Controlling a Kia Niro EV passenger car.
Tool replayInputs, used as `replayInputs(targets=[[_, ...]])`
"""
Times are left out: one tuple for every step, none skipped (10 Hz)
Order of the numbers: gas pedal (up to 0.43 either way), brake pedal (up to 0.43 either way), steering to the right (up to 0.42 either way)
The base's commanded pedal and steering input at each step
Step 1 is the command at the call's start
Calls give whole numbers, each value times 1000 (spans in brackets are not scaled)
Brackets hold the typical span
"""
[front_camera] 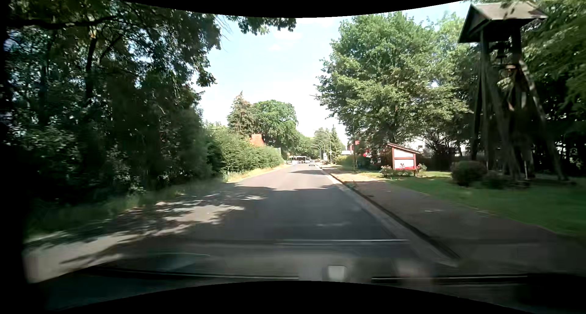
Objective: Follow the waypoints while adhering to traffic rules and regulations
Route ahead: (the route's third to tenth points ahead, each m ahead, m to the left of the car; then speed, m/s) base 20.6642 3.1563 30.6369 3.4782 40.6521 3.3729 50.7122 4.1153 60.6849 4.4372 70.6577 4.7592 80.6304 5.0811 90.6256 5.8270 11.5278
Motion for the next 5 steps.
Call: replayInputs(targets=[[169,6,4],[169,6,4],[169,6,4],[169,6,4],[169,6,4]])
